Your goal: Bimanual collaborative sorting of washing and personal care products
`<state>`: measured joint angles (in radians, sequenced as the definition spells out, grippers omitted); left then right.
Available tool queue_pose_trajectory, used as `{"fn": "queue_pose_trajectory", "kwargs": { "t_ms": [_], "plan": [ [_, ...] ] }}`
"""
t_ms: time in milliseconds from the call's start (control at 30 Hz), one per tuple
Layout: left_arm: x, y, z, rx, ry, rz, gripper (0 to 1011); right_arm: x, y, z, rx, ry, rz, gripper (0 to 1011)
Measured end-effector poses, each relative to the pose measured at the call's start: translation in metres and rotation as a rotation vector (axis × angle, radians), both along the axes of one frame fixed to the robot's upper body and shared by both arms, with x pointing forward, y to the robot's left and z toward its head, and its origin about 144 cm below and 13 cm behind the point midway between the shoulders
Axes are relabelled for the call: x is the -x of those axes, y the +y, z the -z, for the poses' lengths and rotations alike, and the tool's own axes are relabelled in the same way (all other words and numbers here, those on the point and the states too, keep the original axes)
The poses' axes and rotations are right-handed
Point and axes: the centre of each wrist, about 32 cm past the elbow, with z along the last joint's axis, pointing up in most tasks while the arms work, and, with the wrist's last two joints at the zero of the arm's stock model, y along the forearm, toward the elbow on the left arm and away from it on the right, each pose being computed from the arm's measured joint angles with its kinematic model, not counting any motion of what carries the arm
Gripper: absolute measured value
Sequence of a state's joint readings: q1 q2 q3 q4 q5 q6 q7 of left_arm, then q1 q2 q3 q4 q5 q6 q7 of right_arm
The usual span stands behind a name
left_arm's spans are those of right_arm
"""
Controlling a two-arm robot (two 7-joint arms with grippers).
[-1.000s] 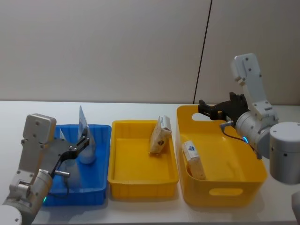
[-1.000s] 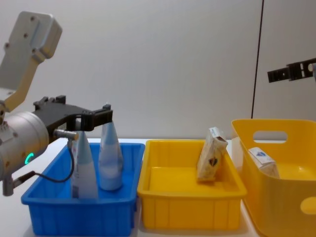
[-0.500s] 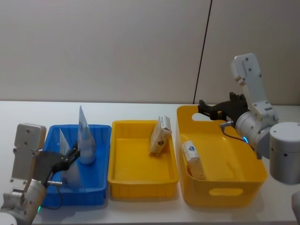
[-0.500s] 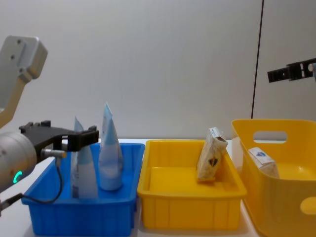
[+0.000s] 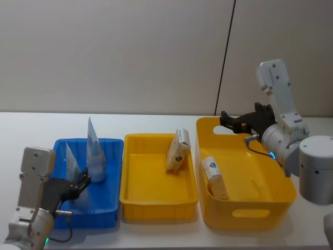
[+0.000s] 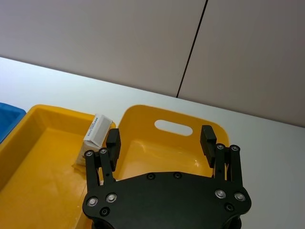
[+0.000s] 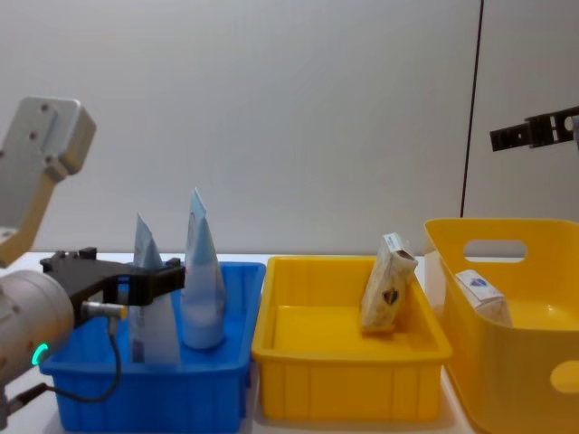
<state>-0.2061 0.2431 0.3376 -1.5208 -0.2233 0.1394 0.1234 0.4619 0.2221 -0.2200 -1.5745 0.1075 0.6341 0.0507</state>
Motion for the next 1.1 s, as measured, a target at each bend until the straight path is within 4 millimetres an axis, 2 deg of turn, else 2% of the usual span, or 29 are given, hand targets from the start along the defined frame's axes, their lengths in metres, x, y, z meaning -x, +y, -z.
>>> {"fn": "queue_pose_trajectory", "kwargs": {
  "t_ms": [467, 933, 1100],
  "plan": [
    [-0.013, -0.021, 0.016, 0.000, -0.006, 0.024, 1001, 0.000, 0.000, 0.000, 0.000, 0.000, 0.000, 1002],
    [-0.023, -0.035, 0.024, -0.030, -0.023, 0.004, 1000, 0.000, 0.000, 0.000, 0.000, 0.000, 0.000, 1002],
    [-0.024, -0.037, 0.025, -0.036, -0.026, 0.001, 906, 0.000, 0.000, 0.000, 0.000, 0.000, 0.000, 1002]
  ]
}}
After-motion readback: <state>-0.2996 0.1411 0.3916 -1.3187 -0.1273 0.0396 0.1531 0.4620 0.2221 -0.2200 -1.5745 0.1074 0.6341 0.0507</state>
